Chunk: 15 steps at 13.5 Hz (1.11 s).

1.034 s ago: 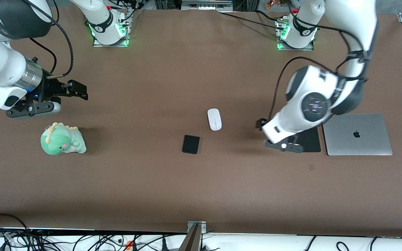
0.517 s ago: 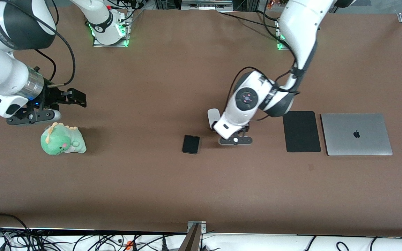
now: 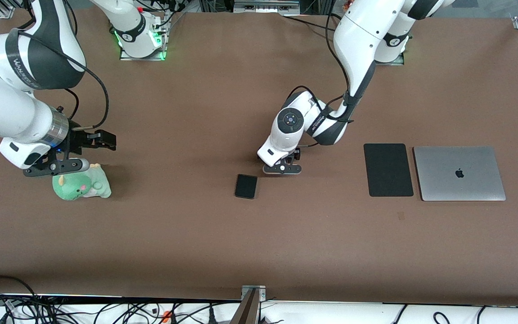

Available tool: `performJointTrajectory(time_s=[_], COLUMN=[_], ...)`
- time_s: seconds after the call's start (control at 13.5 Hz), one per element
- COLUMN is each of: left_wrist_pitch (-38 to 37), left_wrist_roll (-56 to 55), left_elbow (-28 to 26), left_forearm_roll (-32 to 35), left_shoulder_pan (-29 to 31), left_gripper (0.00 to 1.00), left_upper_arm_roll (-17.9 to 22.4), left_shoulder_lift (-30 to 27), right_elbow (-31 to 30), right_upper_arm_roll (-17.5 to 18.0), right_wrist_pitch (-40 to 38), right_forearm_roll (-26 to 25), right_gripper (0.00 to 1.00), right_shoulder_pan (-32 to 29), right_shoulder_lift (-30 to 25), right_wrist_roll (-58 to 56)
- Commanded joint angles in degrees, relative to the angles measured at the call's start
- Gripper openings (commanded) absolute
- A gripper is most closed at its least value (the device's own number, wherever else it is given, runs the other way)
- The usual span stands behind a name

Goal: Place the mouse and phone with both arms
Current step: 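Grasp the white mouse with the left gripper while the right gripper reaches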

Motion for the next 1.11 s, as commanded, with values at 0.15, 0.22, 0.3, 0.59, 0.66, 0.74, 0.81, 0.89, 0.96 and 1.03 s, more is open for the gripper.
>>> performJointTrajectory(time_s=[0.15, 0.22, 0.3, 0.59, 0.66, 0.74, 0.81, 0.89, 0.96, 1.03], left_wrist_pitch=[0.08, -0.53, -1.75, -12.63, -15.62, -18.44, -21.86, -24.68, -26.45, -26.55], left_wrist_roll=[-0.71, -0.80, -0.80, -0.10, -0.01, -0.01, 0.16, 2.17, 6.80, 13.55], left_elbow=[-3.19, -3.19, -3.01, -1.70, -1.09, -0.12, 0.84, 1.38, 1.47, 1.03], left_forearm_roll=[0.09, 0.09, 0.09, 0.09, 0.09, 0.09, 0.09, 0.18, 0.26, 0.70], left_shoulder_pan=[-2.00, -2.10, -1.84, 1.05, 3.24, 5.53, 8.16, 11.23, 15.26, 19.39], left_gripper=[0.69, 0.47, 0.32, 0.16, 0.16, 0.17, 0.18, 0.24, 0.29, 0.29], left_upper_arm_roll=[0.77, 0.77, 0.86, 1.65, 1.65, 1.65, 1.74, 1.74, 1.74, 1.74], left_shoulder_lift=[-1.77, -1.86, -2.38, -7.90, -9.75, -10.99, -11.70, -11.88, -11.79, -11.62], right_elbow=[1.83, 1.83, 1.83, 1.83, 1.83, 1.83, 1.83, 2.00, 2.26, 2.61], right_upper_arm_roll=[0.15, 0.15, 0.15, 0.23, 0.24, 0.24, 0.24, 0.24, 0.24, 0.24], right_wrist_pitch=[-0.18, -0.18, -0.10, 3.50, 4.38, 5.69, 7.01, 8.59, 10.52, 12.54], right_forearm_roll=[-0.71, -0.45, -0.19, 1.30, 1.83, 2.01, 1.93, 1.93, 2.01, 1.93], right_gripper=[1.00, 1.00, 1.00, 1.00, 1.00, 1.00, 1.00, 1.00, 1.00, 1.00], right_shoulder_pan=[0.64, 0.64, 1.08, 3.98, 4.16, 5.47, 7.13, 8.28, 9.60, 11.09], right_shoulder_lift=[-0.10, -0.10, 0.08, 2.80, 3.94, 5.08, 6.22, 7.54, 8.94, 10.61], right_wrist_roll=[-0.88, -0.53, -0.09, 3.15, 3.60, 3.87, 6.39, 10.77, 14.55, 17.55])
